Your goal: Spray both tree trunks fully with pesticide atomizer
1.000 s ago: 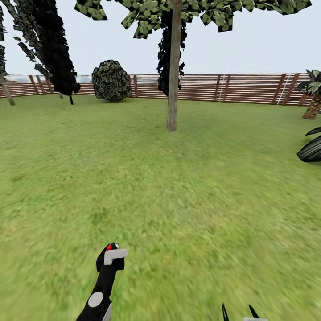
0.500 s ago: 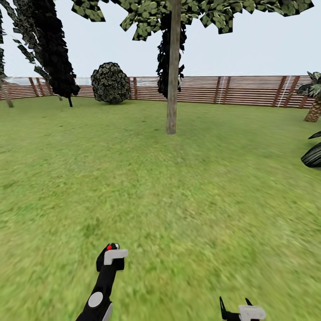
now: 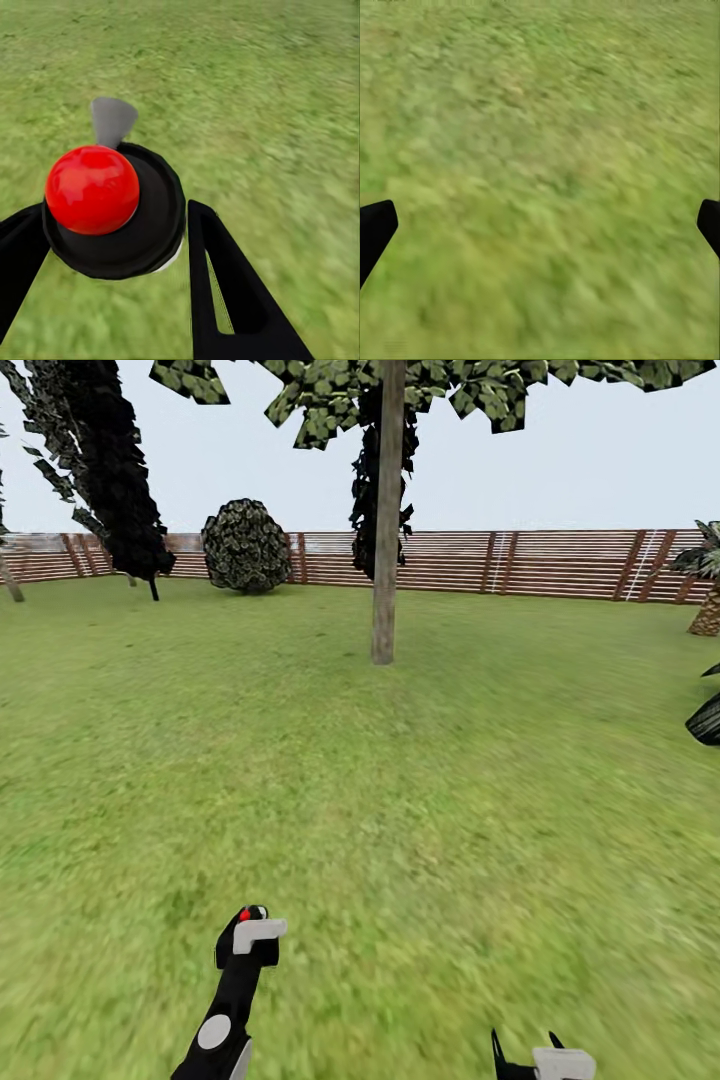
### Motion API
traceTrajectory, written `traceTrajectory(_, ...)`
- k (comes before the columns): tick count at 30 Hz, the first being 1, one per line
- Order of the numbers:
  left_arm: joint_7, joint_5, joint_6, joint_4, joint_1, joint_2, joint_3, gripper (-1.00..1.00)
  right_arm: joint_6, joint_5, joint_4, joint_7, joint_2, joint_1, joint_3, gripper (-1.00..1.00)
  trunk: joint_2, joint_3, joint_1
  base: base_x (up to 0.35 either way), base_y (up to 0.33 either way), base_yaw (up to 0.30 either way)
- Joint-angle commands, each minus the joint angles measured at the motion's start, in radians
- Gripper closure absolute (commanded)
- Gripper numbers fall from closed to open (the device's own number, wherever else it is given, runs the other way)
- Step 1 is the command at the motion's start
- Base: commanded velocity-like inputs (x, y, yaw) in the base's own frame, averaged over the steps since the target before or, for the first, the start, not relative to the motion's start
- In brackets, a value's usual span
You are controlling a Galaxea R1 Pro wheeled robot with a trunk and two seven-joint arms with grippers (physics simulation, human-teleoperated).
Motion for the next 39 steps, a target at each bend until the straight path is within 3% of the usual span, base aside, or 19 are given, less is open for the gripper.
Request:
traceTrajectory(1,0.0,0.0,0.0,0.0,0.0,0.0,0.0,1.0,0.0,0.001,0.003,0.001,0.0,0.0,0.002,-1.0,0.0,0.0,0.0,0.341,-0.072,0.0)
traceTrajectory(29,0.0,0.001,0.0,0.0,0.0,0.0,0.0,1.0,0.0,0.0,0.034,0.003,0.003,0.0,0.003,-1.0,0.0,0.0,0.0,0.341,-0.041,0.0)
traceTrajectory(39,0.0,0.001,0.0,0.0,0.0,0.0,0.0,1.0,0.0,0.0,0.035,0.001,0.004,0.0,0.002,-1.0,0.0,-0.011,0.0,0.341,0.0,0.0)
